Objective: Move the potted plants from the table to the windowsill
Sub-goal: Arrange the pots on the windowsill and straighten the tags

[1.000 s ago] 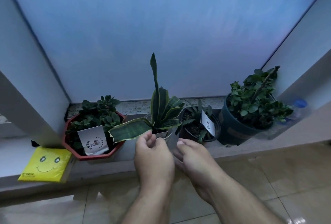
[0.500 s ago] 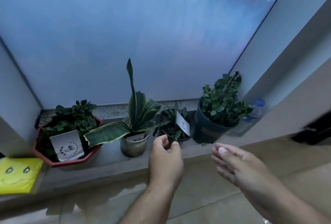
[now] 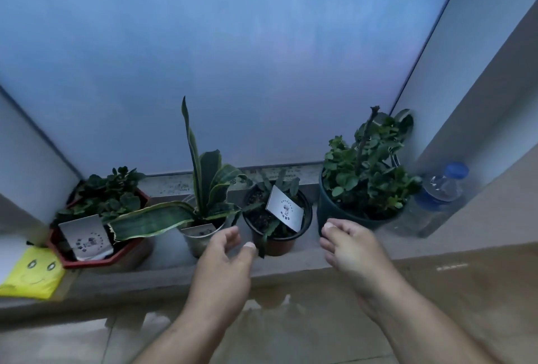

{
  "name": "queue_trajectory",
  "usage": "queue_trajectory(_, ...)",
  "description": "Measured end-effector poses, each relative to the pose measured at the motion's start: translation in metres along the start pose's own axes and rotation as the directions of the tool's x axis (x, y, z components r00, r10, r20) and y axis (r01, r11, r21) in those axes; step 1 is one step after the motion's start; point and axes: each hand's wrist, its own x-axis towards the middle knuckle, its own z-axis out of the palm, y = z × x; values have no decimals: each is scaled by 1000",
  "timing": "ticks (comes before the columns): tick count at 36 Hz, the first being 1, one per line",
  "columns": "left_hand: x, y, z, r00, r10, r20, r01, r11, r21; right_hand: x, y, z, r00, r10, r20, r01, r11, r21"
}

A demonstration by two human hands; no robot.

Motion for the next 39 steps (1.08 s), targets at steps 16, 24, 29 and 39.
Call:
queue_trajectory(16,-9,33,1,986,-162,-37,162,987,13,22,-3,21,988,115,102,-112,993,-33)
queue_trajectory(24,24,22,13,979,-203,-17,204,979,17,52,8,45,989,144,-14,-143,987,72)
queue_trajectory(29,31,29,22,986,-160,38,161,987,-5,56,6,52,984,142,-106,-123,978,169)
queue_trajectory(39,39,28,28,986,-110,125,124,987,-106,45,3,51,974,199,-109,-161,945,286)
